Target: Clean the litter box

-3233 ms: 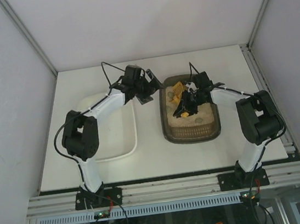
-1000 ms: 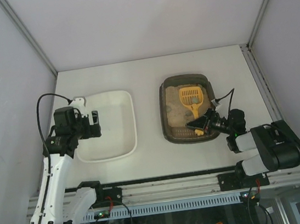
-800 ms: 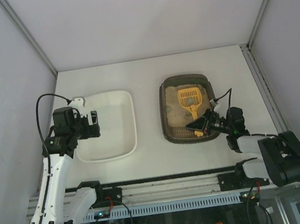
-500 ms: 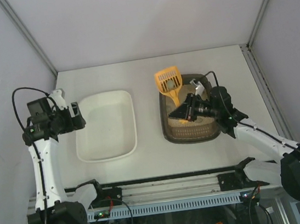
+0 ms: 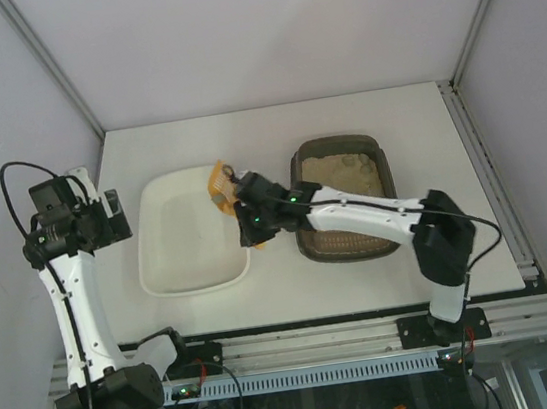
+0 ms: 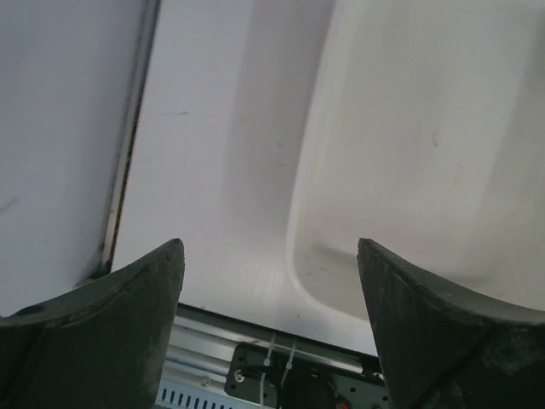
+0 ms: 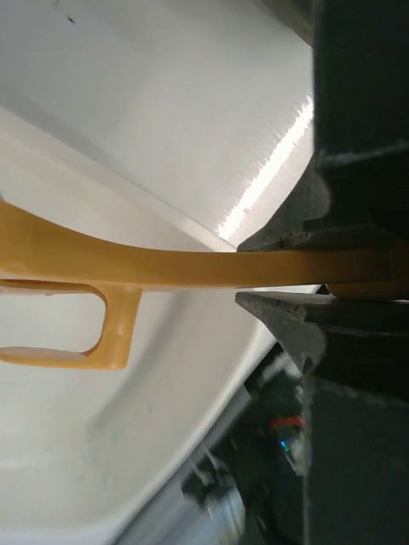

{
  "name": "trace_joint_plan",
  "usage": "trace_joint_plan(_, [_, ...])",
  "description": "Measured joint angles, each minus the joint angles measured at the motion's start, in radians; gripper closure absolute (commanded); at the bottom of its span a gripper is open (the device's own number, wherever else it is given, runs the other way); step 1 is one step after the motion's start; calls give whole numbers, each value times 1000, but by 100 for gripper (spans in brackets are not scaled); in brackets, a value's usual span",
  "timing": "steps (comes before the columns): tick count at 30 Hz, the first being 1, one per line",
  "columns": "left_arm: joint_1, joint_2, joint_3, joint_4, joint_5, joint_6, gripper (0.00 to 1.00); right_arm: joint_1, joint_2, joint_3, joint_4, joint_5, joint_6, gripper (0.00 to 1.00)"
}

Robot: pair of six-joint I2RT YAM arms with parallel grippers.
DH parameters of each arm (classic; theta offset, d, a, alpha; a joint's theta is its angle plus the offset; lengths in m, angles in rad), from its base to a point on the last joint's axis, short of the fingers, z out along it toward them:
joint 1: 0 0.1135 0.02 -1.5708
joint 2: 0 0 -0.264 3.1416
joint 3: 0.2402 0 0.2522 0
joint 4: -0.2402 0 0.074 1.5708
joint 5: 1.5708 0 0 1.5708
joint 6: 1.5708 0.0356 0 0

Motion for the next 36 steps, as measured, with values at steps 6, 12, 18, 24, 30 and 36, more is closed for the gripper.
trace_joint_plan(6, [65, -16, 0, 1, -109, 3, 14, 166, 270, 364, -308, 369, -135, 100])
trace_joint_plan(12, [99, -24, -36, 39, -170, 12, 13, 248, 348, 466, -463, 585, -214, 100])
trace_joint_plan(18, [100, 36, -160, 62, -153, 45, 13, 250, 352, 483, -531, 706, -240, 100])
trace_joint_plan(24, [101, 148, -269, 98, -91, 94, 29, 233, 309, 459, -531, 700, -230, 100])
trace_joint_plan(30, [103, 296, -271, 176, 11, 125, 36, 122, -65, 170, -408, 486, -181, 100])
trace_joint_plan(36, [102, 401, -283, 246, 60, 134, 39, -149, -403, -67, -372, 340, -126, 100])
